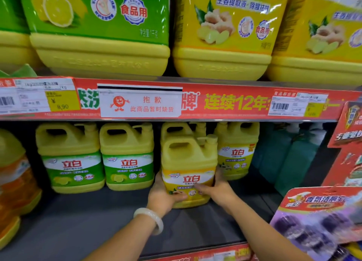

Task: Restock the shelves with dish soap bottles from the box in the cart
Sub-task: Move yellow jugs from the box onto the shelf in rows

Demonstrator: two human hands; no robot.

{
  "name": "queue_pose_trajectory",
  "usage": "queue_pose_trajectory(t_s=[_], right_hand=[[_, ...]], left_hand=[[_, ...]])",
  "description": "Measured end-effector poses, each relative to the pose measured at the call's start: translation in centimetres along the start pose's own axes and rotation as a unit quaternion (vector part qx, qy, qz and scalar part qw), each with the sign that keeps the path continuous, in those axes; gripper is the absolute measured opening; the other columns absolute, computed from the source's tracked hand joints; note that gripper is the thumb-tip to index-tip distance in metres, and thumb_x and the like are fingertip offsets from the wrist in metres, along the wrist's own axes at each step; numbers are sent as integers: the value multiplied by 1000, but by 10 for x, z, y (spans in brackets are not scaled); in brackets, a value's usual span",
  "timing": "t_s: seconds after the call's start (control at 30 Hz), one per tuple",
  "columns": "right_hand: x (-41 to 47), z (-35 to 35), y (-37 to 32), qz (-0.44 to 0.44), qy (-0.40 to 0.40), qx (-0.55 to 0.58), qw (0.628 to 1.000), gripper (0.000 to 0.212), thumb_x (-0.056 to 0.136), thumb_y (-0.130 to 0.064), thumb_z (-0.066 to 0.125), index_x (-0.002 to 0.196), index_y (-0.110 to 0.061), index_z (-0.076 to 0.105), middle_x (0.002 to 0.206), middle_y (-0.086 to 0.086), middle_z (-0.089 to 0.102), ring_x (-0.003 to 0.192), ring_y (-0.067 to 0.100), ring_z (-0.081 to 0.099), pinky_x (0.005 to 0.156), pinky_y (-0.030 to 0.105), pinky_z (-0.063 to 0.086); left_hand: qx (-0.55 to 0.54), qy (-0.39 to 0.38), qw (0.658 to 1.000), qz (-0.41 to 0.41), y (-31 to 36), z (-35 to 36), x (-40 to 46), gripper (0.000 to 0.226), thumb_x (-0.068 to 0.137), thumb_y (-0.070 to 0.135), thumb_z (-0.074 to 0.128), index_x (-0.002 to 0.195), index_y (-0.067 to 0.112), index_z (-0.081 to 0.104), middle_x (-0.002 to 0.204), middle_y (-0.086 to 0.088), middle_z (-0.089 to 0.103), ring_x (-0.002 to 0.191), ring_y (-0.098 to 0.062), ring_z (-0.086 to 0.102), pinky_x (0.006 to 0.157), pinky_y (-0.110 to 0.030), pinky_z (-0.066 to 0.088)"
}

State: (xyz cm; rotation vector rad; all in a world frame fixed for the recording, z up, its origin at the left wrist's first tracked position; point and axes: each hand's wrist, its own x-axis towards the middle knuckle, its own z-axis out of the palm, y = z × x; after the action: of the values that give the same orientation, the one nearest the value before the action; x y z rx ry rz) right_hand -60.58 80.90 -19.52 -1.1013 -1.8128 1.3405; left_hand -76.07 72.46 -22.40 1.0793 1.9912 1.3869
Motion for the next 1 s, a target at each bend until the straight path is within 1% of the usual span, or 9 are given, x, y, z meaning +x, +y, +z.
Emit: queue_pose_trajectory(t_s=[0.13,0.27,0.37,0.53,0.7,0.77,0.87,0.93,1.0], right_hand=[[-8,4,0,27,14,-15,999,68,70,-21,82,127,-13,46,119,3,61,109,20,59,97,37,48],[-20,7,16,79,13,-89,993,83,44,-46,81,112,-8,52,113,10,65,104,25,63,92,45,52],[-41,12,19,82,-9,-128,988,38,68,-24,81,89,-15,50,92,3,64,95,21,61,88,38,52],[-67,33,14,37,-63,-144,987,55,76,-16,77,122,-6,50,112,6,56,107,21,56,92,33,46],[-90,79,6,-17,-155,-127,980,45,78,-4,72,117,0,49,92,-3,53,88,12,55,84,29,47],[-102,108,4,-50,-207,-147,966,41,78,-4,71,114,-7,51,97,1,54,95,17,58,86,27,46],[-120,143,7,-110,-250,-181,945,33,79,-12,72,106,-16,55,106,7,60,106,24,59,90,28,43],[-138,167,8,-179,-266,-241,916,39,81,-20,71,117,-14,56,116,8,58,114,24,54,96,29,37],[-156,190,5,-233,-297,-263,888,42,84,-21,67,123,-14,54,123,5,54,121,23,48,100,26,31]], left_hand=[[14,-10,1000,-16,5,-2,-5,92,60,20,88,135,16,36,115,0,61,106,-18,58,89,-26,45],[48,7,999,-14,-4,-2,-21,92,44,30,87,124,16,45,117,-6,62,110,-25,60,91,-37,51],[68,32,997,-17,-10,-5,-36,87,52,18,84,129,11,44,123,-8,58,119,-24,53,97,-31,45],[109,64,992,-27,-10,-17,-66,79,72,15,79,139,7,39,137,-11,46,129,-24,44,104,-27,34],[166,75,983,-23,-18,-41,-115,50,75,14,67,124,7,56,123,-11,57,117,-25,55,93,-20,38],[205,79,975,-27,-32,-57,-139,53,74,26,56,125,10,55,126,-9,54,120,-25,51,100,-23,37],[275,54,960,-26,-54,-83,-173,53,78,20,51,131,12,49,135,-7,46,128,-24,42,110,-27,30],[303,59,950,-52,-64,-109,-199,55,80,15,53,134,13,45,139,-6,43,131,-23,39,111,-25,28],[323,105,939,-63,-74,-136,-220,50,77,18,55,127,12,50,129,-9,52,123,-25,49,102,-25,39]])
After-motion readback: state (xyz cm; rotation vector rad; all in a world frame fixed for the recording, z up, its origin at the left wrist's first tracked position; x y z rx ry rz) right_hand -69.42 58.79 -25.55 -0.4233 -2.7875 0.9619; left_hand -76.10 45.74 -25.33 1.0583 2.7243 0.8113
